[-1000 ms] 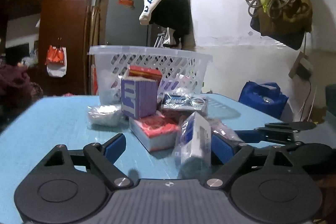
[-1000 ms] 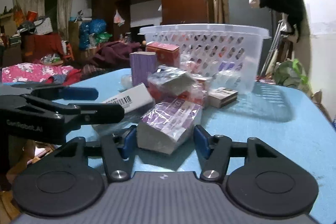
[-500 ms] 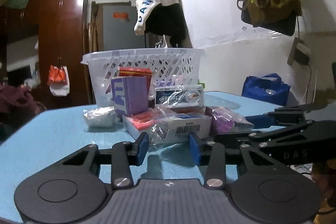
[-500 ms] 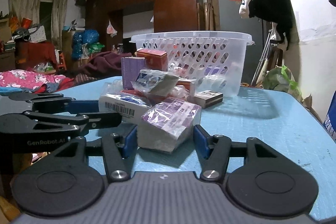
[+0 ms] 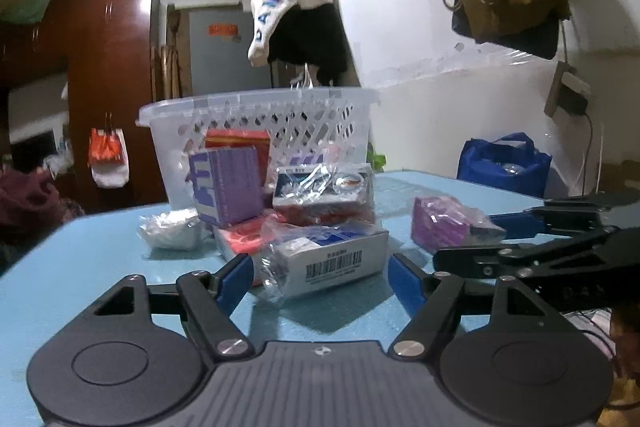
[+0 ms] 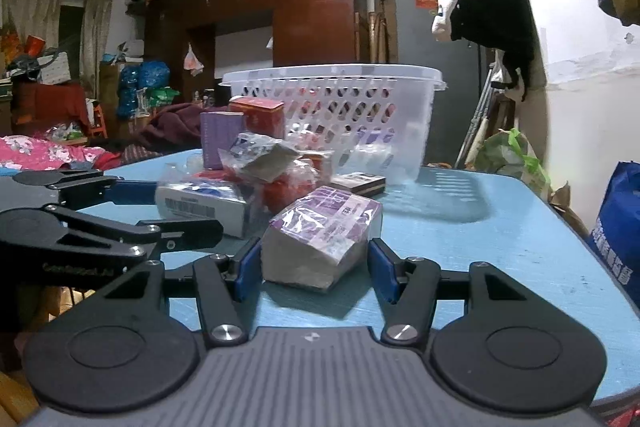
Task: Organize objects
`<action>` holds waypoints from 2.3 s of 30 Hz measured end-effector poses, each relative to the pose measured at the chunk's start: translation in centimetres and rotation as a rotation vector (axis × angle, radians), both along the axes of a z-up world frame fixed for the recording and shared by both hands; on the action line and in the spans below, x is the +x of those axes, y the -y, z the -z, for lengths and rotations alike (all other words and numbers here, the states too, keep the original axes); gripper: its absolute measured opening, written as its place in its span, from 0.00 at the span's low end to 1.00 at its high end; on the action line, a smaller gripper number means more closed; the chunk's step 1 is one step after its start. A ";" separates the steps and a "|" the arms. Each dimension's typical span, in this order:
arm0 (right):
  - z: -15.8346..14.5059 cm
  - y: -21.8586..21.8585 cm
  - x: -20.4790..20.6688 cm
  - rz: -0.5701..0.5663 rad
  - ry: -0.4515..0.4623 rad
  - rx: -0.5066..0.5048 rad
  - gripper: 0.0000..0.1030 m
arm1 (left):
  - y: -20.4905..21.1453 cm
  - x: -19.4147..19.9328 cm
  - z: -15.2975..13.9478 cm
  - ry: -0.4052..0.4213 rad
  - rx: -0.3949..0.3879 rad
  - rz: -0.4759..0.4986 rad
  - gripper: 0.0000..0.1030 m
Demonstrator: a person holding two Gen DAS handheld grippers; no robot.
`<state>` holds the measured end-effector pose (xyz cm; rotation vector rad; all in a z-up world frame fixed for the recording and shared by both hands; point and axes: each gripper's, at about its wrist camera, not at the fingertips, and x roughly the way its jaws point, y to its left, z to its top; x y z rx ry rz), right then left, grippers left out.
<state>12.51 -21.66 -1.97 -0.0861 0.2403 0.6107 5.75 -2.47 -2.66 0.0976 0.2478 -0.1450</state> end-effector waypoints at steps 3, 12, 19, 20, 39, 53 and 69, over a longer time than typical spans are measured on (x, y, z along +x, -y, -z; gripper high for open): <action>0.0 0.5 0.1 0.014 0.003 0.002 0.58 | 0.5 0.7 -0.1 -0.027 -0.026 0.011 0.78; 0.0 1.8 0.1 0.043 0.002 0.014 0.58 | 2.8 1.7 0.0 -0.043 0.013 -0.031 0.79; -0.3 2.4 0.1 0.053 0.006 0.034 0.58 | 1.6 0.1 -0.1 0.034 -0.045 -0.008 0.75; -0.4 2.4 0.0 0.051 0.008 0.039 0.58 | 1.4 -0.3 -0.3 0.054 -0.048 -0.002 0.75; -6.7 -1.0 3.0 -0.009 0.099 0.040 0.56 | -4.6 4.7 -5.9 0.041 -0.164 -0.047 0.42; -5.6 0.6 2.5 -0.016 0.062 0.042 0.56 | -2.4 0.7 -4.0 0.116 -0.018 -0.020 0.59; -4.6 0.5 2.1 -0.029 0.036 0.032 0.56 | -7.9 -0.1 -2.6 0.049 -0.052 -0.159 0.62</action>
